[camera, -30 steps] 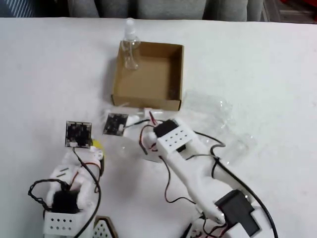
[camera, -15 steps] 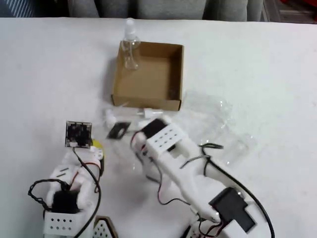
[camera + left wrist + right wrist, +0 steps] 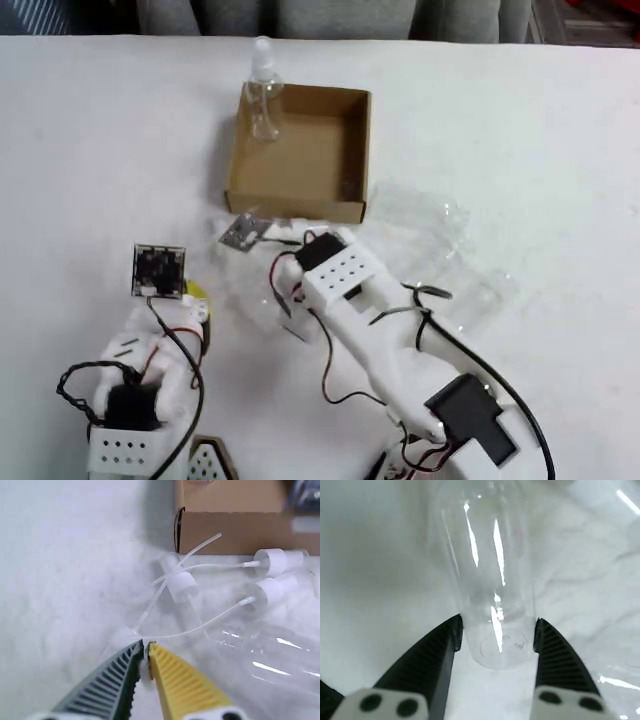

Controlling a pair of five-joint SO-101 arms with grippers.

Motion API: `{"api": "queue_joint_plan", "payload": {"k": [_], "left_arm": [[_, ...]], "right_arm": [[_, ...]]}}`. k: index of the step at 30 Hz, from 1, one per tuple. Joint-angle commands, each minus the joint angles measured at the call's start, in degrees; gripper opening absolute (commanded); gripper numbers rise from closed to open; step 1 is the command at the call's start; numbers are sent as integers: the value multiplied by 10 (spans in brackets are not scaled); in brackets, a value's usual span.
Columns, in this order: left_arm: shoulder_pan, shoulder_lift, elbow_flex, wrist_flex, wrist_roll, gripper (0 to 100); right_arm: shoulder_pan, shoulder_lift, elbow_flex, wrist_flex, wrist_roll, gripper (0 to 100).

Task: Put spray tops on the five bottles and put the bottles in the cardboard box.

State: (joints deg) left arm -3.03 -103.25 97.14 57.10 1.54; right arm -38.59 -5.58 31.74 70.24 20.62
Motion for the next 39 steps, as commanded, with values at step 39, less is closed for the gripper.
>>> {"api": "queue_joint_plan", "payload": {"k": [39], "left_arm": [[-32, -4, -1, -6, 9, 21]], "right_arm": [[40, -7, -4, -153, -299, 33]]}}
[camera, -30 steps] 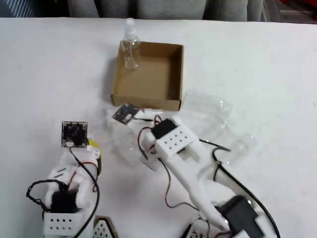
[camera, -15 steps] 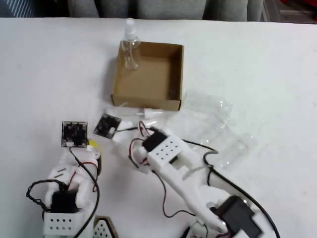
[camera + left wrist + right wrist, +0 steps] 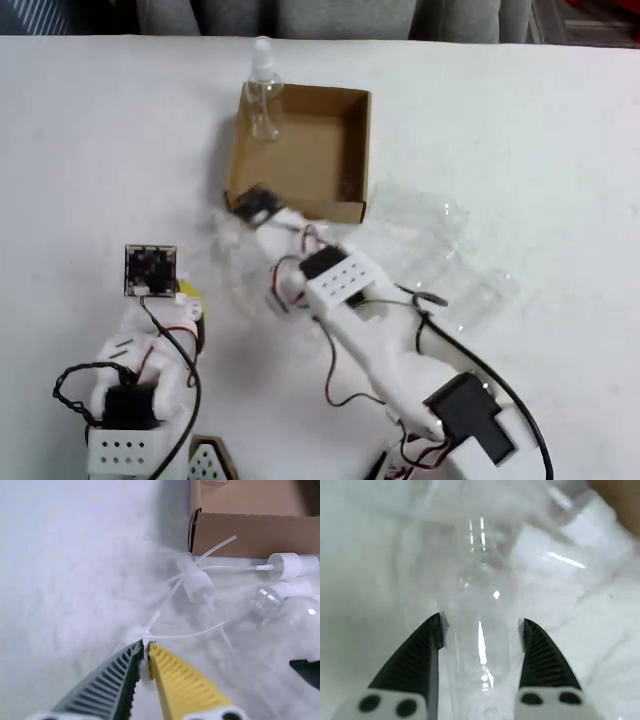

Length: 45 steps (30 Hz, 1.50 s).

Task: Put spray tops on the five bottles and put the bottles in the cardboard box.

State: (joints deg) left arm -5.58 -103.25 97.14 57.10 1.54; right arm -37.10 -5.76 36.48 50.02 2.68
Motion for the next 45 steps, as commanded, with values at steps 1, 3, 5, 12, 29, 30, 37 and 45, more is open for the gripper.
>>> {"api": "queue_joint_plan", "payload": {"k": [1, 3, 5, 12, 29, 30, 37, 45], "left_arm": [[-7, -4, -1, -6, 9, 21], [-7, -4, -1, -6, 9, 21], [-7, -4, -1, -6, 9, 21], [-1, -4, -1, -4, 9, 21], [90, 0, -77, 17, 84, 60], [95, 0, -94, 27, 84, 60], [148, 97, -197, 46, 85, 60], [212, 410, -385, 46, 111, 64]], "right_arm": [[27, -6, -66, 69, -158, 37], [29, -3, -84, 95, -227, 83], [31, 0, -86, 100, -275, 160], [24, 0, -90, 121, -258, 372], [203, -6, -178, 205, -86, 192], [211, -6, -178, 194, -75, 164], [281, 0, -176, 119, -73, 93], [320, 33, -179, 65, -73, 94]]}}
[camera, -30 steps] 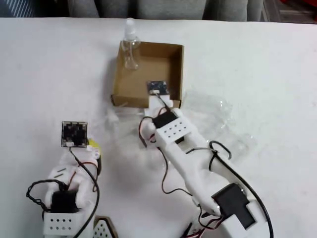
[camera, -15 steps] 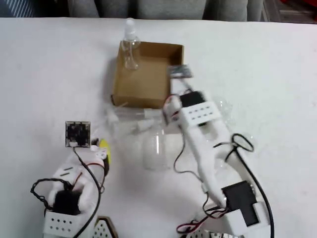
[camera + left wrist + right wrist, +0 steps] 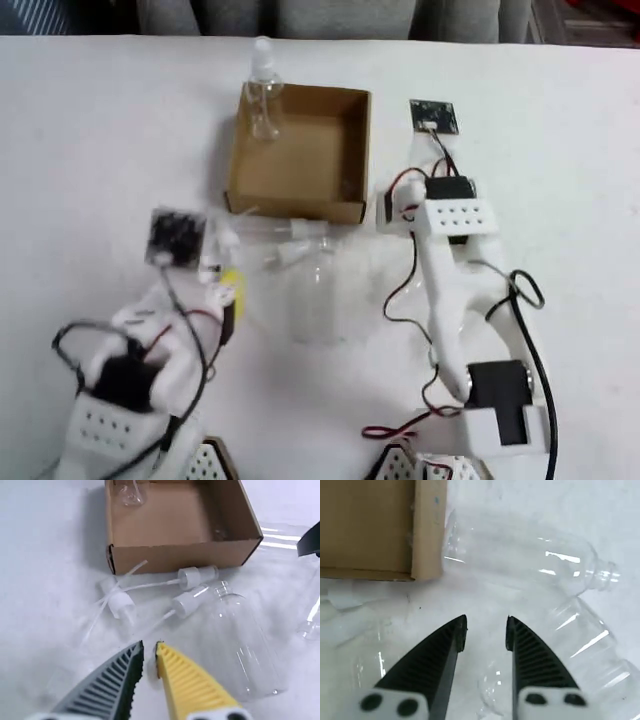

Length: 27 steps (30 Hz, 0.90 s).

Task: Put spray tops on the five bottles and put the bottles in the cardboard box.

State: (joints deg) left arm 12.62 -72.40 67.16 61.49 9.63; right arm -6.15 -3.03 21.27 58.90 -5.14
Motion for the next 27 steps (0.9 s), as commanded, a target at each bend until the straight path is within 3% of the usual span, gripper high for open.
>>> {"api": "queue_joint_plan", "payload": {"k": [1, 11, 21, 23, 27], "left_arm": [[41, 135, -107, 2, 46, 64], [175, 418, -273, -17, 129, 65], [175, 623, -418, -38, 160, 68], [169, 658, -448, -34, 192, 103], [166, 701, -475, -33, 201, 267]], "right_arm": [[17, 15, -27, -32, 5, 94], [30, 36, -29, -60, 4, 95], [29, 37, -29, -68, 5, 95], [30, 39, -29, -69, 5, 95], [29, 39, -29, -69, 5, 95]]}}
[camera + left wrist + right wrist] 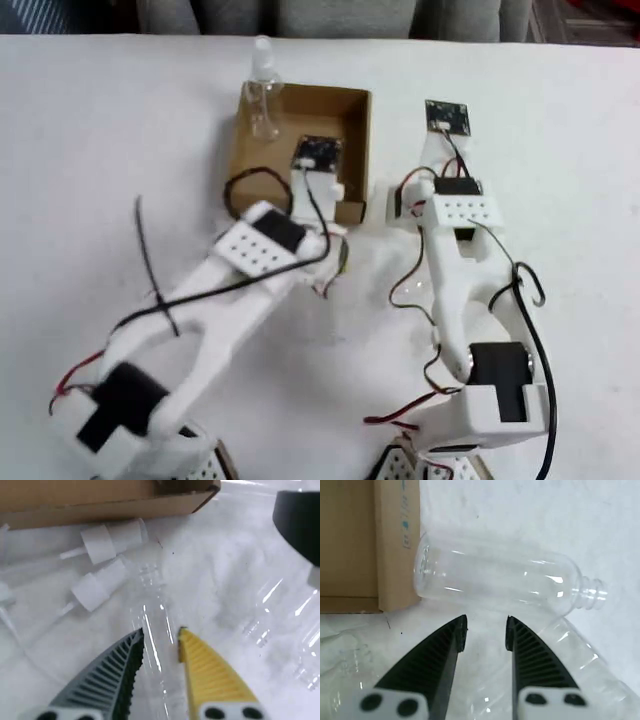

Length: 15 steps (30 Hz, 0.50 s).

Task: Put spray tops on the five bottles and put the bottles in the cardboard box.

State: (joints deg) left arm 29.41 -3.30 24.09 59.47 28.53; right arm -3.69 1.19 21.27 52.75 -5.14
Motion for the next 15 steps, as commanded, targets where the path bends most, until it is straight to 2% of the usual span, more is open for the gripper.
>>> {"api": "queue_joint_plan", "payload": {"k": [1, 3, 6, 10, 15], "left_arm": [[-2, 15, -46, -13, 13, 303], [-2, 24, -47, -13, 36, 341], [-15, 38, -48, -14, 62, 334], [-44, 69, -75, -4, 62, 329], [-44, 135, -128, 39, 62, 330]], "right_arm": [[5, -3, -29, -7, 5, 95], [4, -3, -29, -7, 5, 95], [4, -2, -29, -14, 5, 95], [4, -2, -29, -15, 6, 95], [4, -1, -29, -15, 8, 95]]}}
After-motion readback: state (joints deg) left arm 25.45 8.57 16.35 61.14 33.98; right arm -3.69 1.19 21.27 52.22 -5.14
